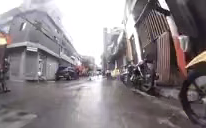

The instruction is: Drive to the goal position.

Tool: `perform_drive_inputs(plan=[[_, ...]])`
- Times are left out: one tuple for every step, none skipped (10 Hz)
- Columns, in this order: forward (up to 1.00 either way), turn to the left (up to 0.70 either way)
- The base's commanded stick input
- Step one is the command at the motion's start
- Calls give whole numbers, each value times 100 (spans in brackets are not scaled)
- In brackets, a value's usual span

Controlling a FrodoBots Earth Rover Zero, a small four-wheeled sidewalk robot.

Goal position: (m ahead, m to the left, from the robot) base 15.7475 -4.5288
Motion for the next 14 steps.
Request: perform_drive_inputs(plan=[[99, 0], [99, 0], [99, 0], [99, 0], [99, 0], [99, 0], [99, 0], [99, 0], [99, 0], [99, 0], [99, 0], [99, 0], [99, -15], [99, -30]])
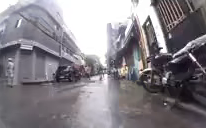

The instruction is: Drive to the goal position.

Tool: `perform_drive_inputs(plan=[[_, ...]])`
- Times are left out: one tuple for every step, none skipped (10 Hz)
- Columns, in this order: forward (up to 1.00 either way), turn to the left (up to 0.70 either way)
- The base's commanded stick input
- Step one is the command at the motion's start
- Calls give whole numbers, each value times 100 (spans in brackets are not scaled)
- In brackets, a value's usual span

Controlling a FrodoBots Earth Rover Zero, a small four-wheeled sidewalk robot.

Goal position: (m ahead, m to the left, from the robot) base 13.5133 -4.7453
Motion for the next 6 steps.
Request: perform_drive_inputs(plan=[[99, -22], [99, 0], [99, 0], [99, 0], [99, 0], [99, 0]])
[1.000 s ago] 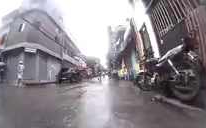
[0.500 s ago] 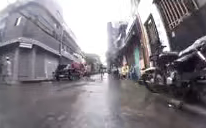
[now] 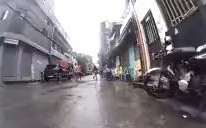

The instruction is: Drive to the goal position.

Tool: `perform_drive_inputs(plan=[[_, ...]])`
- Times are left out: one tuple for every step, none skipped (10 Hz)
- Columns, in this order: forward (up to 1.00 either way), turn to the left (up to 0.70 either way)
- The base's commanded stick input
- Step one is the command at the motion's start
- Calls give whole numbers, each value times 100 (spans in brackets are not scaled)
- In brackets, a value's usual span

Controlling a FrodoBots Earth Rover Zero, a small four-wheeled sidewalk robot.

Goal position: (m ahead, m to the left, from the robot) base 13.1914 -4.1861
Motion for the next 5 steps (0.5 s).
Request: perform_drive_inputs(plan=[[99, 0], [99, 0], [99, 0], [99, 0], [99, 0]])
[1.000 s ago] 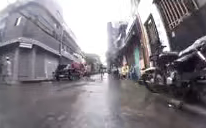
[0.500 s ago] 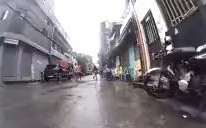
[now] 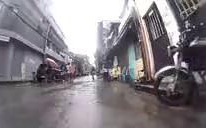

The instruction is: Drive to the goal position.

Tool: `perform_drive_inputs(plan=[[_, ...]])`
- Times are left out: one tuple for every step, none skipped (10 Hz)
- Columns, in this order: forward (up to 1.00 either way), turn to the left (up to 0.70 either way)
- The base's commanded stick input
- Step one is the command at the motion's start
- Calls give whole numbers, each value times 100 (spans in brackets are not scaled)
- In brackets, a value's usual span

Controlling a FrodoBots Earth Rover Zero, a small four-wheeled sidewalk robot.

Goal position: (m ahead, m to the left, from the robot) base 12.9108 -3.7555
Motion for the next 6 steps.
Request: perform_drive_inputs(plan=[[99, 6], [99, 23], [99, 40], [99, 0], [99, 0], [99, 0]])
